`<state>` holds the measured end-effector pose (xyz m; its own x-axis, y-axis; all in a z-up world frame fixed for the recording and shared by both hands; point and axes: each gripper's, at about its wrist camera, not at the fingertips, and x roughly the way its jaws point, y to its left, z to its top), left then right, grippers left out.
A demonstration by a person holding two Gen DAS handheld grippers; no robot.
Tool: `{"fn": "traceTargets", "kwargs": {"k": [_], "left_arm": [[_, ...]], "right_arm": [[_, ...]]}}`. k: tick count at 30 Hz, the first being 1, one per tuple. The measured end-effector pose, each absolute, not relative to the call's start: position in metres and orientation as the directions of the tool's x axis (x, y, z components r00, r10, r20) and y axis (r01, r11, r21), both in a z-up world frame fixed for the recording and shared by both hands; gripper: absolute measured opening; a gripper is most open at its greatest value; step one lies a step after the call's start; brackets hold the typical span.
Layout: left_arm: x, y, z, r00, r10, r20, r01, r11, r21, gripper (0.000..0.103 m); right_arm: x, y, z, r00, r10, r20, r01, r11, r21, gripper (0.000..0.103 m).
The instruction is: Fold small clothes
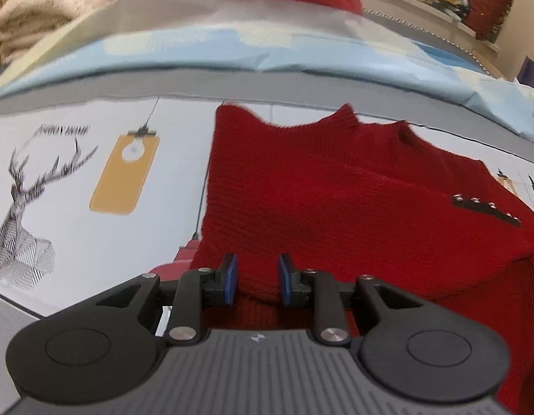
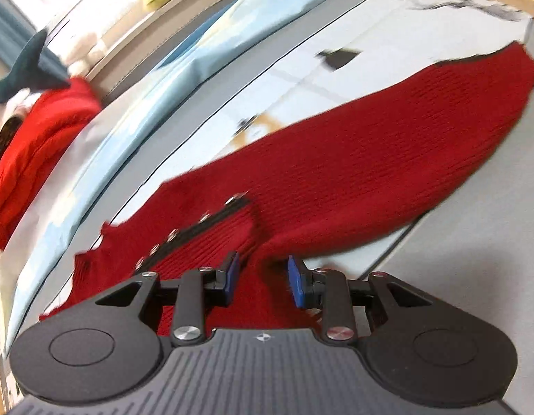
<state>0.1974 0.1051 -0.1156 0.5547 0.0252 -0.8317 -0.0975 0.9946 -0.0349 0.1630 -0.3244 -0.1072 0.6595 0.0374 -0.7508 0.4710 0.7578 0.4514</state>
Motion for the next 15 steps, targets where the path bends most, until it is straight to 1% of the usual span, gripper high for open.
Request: {"fn": "traceTargets", "kwargs": {"k": [3,8,9,10,11,12,13,15], "left_arm": [[0.190,0.087,-0.098,0.610,0.034,-0.791,-0.073,0.997,-0.013,0.027],[0.158,0.056,-0.049,0.734,0.024,-0.678,-0.030,1.000,0.003,0.027],[0.151,0.050,-0.042,0.750,0.024,-0.661,-0.022,1.000,0.012,0.030],[0.146,0.044,-0.036,0.758,0.028,-0.651,-0.020,1.000,0.021,0.030],[0.143,0.038,-0.031,0.760,0.027,-0.650,-0.020,1.000,0.018,0.030],[0.141,0.034,-0.030,0.760,0.011,-0.650,-0.013,1.000,0.002,0.030],[0.138,0.030,-0.030,0.761,-0.017,-0.648,-0.001,1.000,-0.028,0.030],[0.133,0.022,-0.037,0.767,-0.048,-0.639,0.022,0.999,-0.049,0.030]], "right_arm": [[0.156,-0.343,-0.101,0.667,0.000,-0.745,0.499,0.742,0.447,0.032],[0.141,-0.374,-0.096,0.678,-0.038,-0.734,0.534,0.711,0.457,0.032],[0.138,-0.380,-0.097,0.678,-0.043,-0.733,0.542,0.703,0.460,0.032],[0.134,-0.387,-0.097,0.678,-0.049,-0.733,0.551,0.695,0.462,0.032],[0.130,-0.396,-0.097,0.673,-0.059,-0.737,0.567,0.682,0.463,0.030],[0.126,-0.404,-0.097,0.670,-0.067,-0.739,0.582,0.666,0.467,0.022],[0.122,-0.413,-0.096,0.673,-0.073,-0.736,0.594,0.645,0.480,0.017],[0.113,-0.432,-0.091,0.688,-0.103,-0.718,0.611,0.616,0.497,0.017]]}}
